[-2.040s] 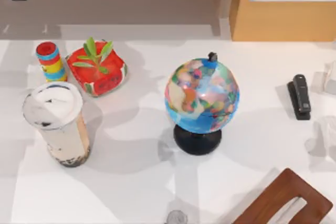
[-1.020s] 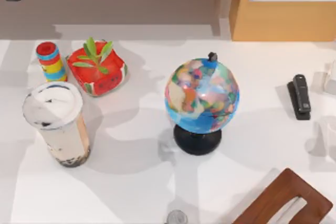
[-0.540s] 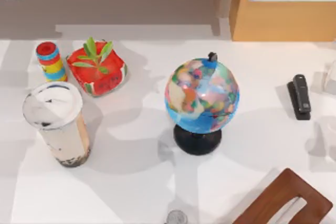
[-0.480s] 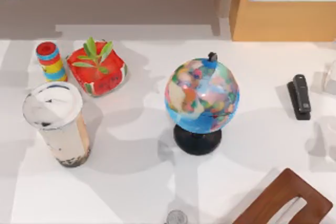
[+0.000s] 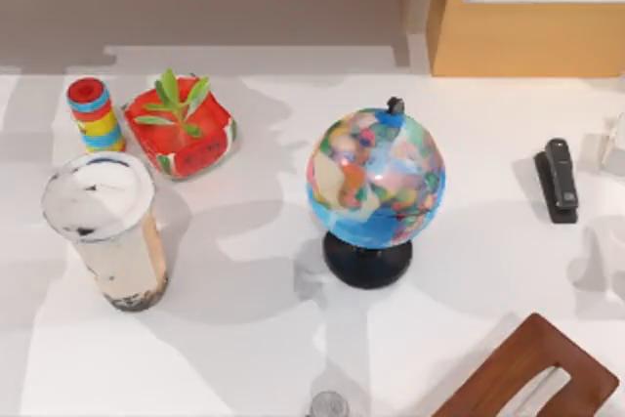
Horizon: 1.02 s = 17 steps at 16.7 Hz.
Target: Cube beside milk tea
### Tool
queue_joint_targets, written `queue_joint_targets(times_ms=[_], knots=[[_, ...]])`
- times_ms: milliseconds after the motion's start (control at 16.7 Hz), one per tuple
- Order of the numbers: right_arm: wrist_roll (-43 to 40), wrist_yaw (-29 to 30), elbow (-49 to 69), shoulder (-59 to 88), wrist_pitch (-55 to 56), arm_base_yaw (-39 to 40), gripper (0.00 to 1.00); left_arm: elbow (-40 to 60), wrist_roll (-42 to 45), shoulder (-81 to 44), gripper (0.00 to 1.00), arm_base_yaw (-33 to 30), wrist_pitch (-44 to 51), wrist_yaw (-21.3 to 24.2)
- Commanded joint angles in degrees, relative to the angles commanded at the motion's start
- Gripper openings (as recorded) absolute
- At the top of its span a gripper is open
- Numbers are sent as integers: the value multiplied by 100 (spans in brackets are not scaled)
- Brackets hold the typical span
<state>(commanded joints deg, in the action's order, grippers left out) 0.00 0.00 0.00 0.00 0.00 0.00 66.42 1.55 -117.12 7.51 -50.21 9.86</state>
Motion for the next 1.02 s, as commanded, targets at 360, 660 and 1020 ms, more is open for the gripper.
queue_joint_targets(times_ms=[360,660,1020], knots=[[0,0,0,0,0,0,100,741,287,875,0,59,2338,-117],[0,0,0,0,0,0,100,1070,535,1600,0,152,5428,-366],[0,0,0,0,0,0,100,853,708,1916,0,188,9028,-769]])
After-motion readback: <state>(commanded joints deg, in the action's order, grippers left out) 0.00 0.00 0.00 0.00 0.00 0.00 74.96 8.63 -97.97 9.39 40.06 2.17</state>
